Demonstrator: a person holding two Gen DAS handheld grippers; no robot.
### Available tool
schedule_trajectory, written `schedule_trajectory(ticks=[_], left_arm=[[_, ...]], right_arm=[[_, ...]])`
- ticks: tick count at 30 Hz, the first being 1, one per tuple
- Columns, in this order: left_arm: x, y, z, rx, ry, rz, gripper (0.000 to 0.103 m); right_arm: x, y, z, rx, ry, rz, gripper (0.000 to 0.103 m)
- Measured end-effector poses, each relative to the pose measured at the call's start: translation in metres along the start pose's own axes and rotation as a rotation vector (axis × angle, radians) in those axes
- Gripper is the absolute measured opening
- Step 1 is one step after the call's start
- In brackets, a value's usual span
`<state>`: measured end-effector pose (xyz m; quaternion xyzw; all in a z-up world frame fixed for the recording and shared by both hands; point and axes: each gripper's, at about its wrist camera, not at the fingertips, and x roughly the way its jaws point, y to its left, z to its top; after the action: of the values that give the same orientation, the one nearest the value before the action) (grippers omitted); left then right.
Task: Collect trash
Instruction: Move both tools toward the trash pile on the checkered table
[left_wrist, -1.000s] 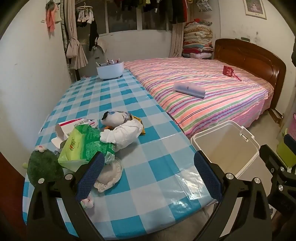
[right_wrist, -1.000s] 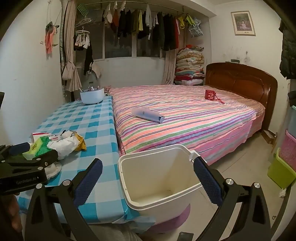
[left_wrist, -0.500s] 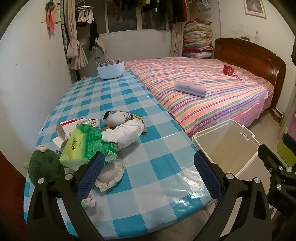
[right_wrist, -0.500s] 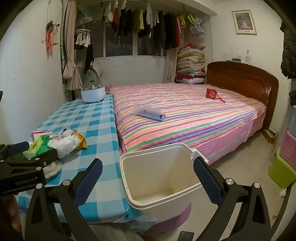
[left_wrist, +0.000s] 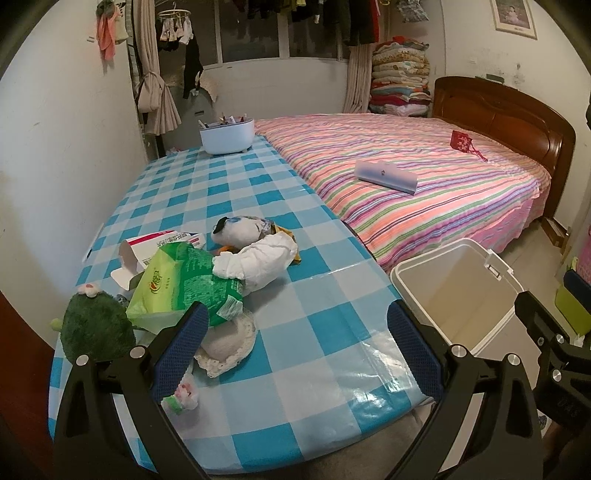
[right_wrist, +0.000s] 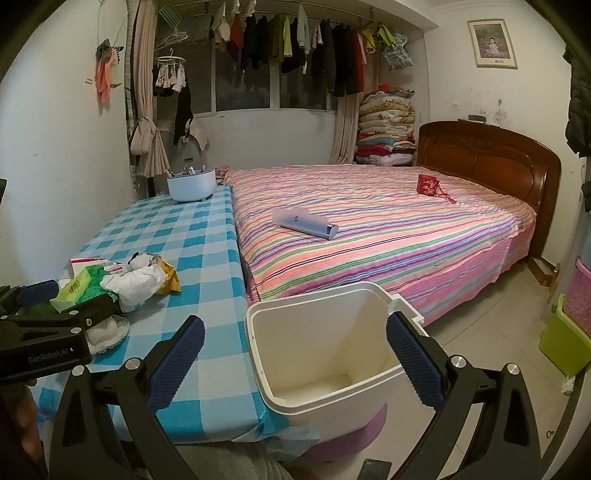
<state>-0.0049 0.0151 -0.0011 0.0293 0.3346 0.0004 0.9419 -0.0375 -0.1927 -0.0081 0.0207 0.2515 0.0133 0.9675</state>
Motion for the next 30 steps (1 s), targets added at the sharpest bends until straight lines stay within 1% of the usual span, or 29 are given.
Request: schedule_trajectory(ticks=[9,30], left_arm=[[0.001,0.009,-0.002,-0.014,0.003,0.006,0.096],[0.002,0.014,-0.005,-0.018,0.006,0.013,0.096]], right_arm=[[0.002,0.002,0.0,-0.006,0.008,0.014,0.096],[0.006,0.012,0.0,-0.021,0.019,0.029,0.096]])
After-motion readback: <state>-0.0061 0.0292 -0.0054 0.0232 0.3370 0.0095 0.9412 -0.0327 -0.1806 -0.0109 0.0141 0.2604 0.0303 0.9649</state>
